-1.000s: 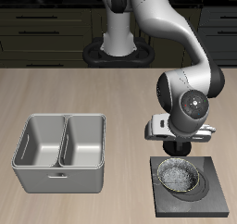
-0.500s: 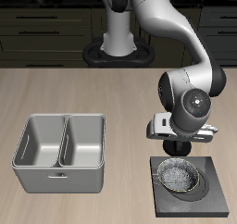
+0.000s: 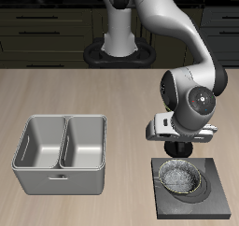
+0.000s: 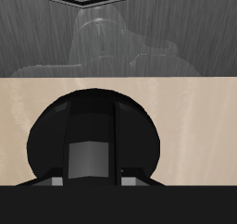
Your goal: Place the black bowl on the flat stove and turn on the flat stove
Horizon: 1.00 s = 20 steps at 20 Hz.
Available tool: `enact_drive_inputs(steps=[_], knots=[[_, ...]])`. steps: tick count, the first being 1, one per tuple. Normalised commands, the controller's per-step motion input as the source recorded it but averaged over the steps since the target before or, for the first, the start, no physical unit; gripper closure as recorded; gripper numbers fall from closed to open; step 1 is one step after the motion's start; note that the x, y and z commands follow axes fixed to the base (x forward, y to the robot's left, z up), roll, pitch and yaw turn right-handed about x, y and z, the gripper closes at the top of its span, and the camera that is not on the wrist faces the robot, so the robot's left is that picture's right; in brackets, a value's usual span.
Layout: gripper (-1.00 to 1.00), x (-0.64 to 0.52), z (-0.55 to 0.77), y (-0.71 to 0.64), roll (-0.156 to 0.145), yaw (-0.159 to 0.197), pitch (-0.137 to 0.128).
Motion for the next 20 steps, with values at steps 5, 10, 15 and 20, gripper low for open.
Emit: enact_drive_inputs(steps=[5,10,15,20], knots=[[1.00,0.01,0.20,-0.42,-0.045,0.090,-0.081],[1.00,0.02,0.16,-0.32,-0.019,0.066,-0.032],[1.00,0.08,0.21,-0.29,0.005,0.077,-0.044],[1.00,0.06,0.11,-0.20,0.002,0.061,-0.032]])
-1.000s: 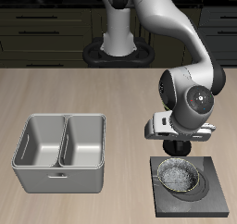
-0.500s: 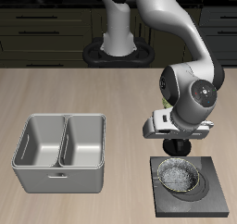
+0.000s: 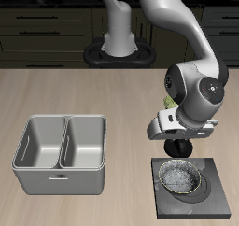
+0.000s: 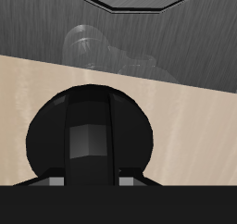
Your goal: Place the black bowl on the flat stove and turn on the flat stove
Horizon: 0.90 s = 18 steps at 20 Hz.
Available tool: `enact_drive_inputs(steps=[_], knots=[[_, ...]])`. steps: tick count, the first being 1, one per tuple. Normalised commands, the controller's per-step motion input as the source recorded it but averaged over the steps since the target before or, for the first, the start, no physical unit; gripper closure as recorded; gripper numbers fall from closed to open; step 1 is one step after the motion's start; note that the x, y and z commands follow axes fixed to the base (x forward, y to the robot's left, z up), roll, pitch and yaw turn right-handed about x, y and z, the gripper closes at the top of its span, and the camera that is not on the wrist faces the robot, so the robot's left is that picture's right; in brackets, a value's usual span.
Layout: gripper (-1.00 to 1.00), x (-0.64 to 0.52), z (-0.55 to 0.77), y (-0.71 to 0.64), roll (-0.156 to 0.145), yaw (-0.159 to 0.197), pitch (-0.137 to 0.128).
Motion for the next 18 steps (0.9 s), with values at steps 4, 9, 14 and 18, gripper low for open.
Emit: enact_drive_inputs(steps=[4,9,14,18], knots=[[1.00,-0.01,0.09,-0.01,0.011,0.040,-0.023],[1.00,-0.01,0.23,-0.25,-0.014,0.071,-0.051],[1.00,-0.08,0.16,-0.18,0.016,0.062,-0.014],[1.00,-0.08,0.16,-0.20,0.038,0.125,-0.028]])
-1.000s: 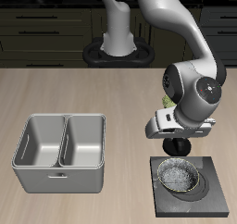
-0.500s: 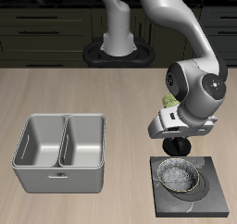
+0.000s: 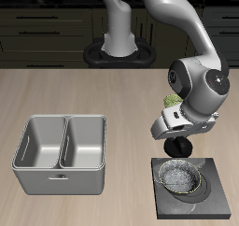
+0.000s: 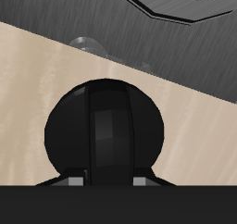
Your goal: Place the black bowl on the flat stove and turn on the flat stove
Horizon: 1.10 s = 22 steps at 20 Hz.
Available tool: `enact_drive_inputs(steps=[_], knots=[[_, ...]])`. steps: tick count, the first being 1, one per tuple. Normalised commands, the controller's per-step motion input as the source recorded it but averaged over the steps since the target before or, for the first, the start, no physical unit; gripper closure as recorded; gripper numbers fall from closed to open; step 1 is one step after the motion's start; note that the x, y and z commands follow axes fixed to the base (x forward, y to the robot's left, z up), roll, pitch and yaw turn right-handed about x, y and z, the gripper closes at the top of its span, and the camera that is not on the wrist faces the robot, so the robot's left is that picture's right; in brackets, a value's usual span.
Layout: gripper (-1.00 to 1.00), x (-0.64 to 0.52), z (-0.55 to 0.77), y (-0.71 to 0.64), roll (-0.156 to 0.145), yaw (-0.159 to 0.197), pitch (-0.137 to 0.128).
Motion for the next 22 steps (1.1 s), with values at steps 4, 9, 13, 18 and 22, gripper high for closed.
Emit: enact_drive_inputs(steps=[4,9,13,18,22], knots=[[1.00,0.01,0.19,-0.31,0.038,0.116,-0.007],[1.00,0.00,0.18,-0.35,-0.013,0.078,-0.002],[1.00,-0.08,0.26,-0.46,0.029,0.042,-0.025],[1.00,-0.01,0.34,-0.49,0.086,-0.095,0.009],[1.00,-0.04,0.39,-0.45,-0.012,-0.122,-0.010]])
